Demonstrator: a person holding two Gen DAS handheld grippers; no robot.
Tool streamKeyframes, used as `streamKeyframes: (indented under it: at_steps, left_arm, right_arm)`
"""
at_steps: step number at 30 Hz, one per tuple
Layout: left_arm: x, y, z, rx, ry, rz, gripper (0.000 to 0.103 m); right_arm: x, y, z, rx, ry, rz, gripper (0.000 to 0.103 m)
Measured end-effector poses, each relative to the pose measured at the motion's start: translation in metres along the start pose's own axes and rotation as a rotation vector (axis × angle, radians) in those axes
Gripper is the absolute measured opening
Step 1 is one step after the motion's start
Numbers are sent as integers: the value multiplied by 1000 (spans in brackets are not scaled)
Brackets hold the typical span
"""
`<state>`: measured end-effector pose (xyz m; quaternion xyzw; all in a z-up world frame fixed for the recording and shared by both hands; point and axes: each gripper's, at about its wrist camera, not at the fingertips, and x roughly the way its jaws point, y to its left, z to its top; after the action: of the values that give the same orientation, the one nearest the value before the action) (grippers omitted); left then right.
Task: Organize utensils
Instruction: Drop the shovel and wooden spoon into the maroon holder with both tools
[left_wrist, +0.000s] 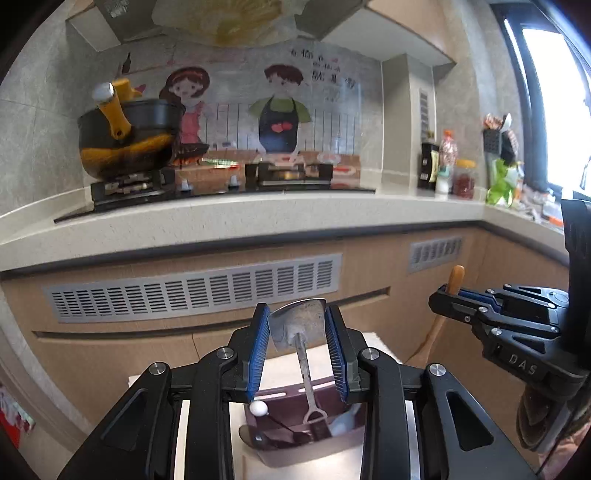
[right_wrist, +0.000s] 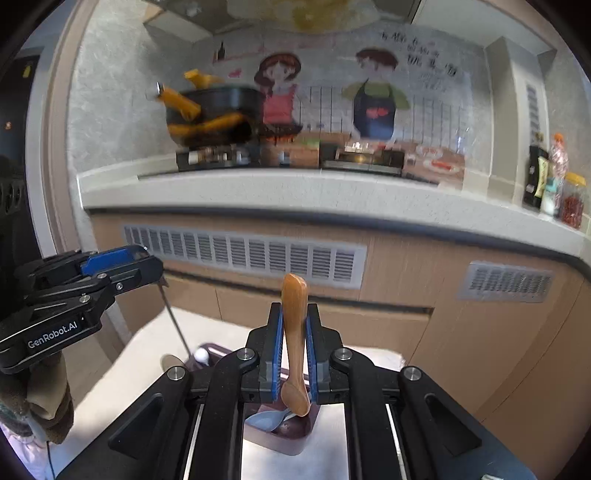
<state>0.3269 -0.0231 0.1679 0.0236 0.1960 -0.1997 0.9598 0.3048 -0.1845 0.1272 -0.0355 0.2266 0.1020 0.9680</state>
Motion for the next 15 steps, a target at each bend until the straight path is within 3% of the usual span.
streamKeyframes:
  at_steps: [6,9,11,12,13,15]
  left_arm:
    - [54,12,-32,-24,116,-20,32]
    - [70,18,-48,-43,166,-21,37]
    - [70,20,-56,-56,181,-22,55]
    - [68,21,-61,-60,180,-18,68]
    - [63,22,-66,-59,169,-2,75]
    - [51,23,-75,-59,158,20,79]
  right_arm:
    - [54,7,-34,-15,109,26,15]
    - [65,8,-49,-29,154,24,38]
    - [61,11,-58,-49,144,-8,65]
    - [57,10,-60,-55,135,-21,69]
    - [51,9,-65,-62,129,-35,71]
    - [44,8,-70,-72,135,-48,71]
